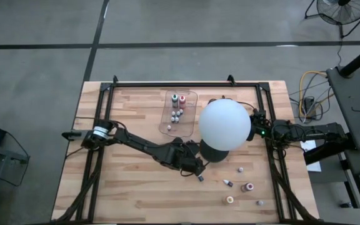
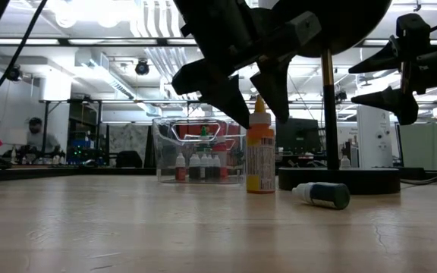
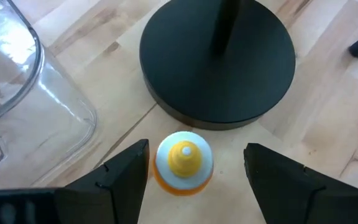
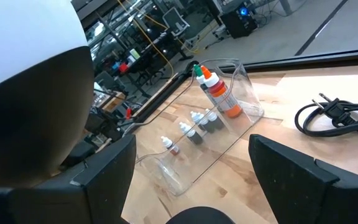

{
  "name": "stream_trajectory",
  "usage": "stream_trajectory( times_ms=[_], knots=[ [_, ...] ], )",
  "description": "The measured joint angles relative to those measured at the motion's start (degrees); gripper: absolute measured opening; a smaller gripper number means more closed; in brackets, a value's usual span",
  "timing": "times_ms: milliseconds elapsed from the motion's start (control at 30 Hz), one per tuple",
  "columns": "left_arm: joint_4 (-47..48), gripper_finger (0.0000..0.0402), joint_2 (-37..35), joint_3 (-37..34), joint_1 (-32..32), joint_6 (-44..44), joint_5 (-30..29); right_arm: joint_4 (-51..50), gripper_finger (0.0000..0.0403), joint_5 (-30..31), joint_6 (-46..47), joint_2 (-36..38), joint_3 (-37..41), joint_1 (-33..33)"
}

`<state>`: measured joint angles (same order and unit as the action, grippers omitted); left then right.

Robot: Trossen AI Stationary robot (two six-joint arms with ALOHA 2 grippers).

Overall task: Pick & Place food coloring
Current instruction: Put the large yellow food coloring bottle into the transparent bin

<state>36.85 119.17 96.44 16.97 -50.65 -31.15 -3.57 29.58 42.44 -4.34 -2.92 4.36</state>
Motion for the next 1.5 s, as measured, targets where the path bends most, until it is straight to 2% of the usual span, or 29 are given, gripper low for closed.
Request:
stream_trajectory(
  times_ms=[233, 567, 633, 1000, 1500],
  knots=[
    [0.0, 0.0216, 0.0, -0.1, 0.0, -0.2, -0.4, 0.0, 0.0302, 0.0, 0.0, 0.0, 0.0, 0.0],
    [0.0, 0.0102, 0.0, -0.1, 0.0, -3.6, 0.1, 0.0, 0.0302, 0.0, 0.0, 0.0, 0.0, 0.0],
    [0.0, 0.0090, 0.0, -0.1, 0.0, -3.6, 0.1, 0.0, 0.0302, 0.0, 0.0, 0.0, 0.0, 0.0],
    [5.3, 0.0090, -2.3, 0.6, 0.0, -4.5, 3.7, 0.0, 0.0302, 0.0, 0.0, 0.0, 0.0, 0.0],
    [18.9, 0.0090, -14.8, 0.8, -1.7, -4.0, 4.6, 0.0, 0.0302, 0.0, 0.0, 0.0, 0.0, 0.0]
  ],
)
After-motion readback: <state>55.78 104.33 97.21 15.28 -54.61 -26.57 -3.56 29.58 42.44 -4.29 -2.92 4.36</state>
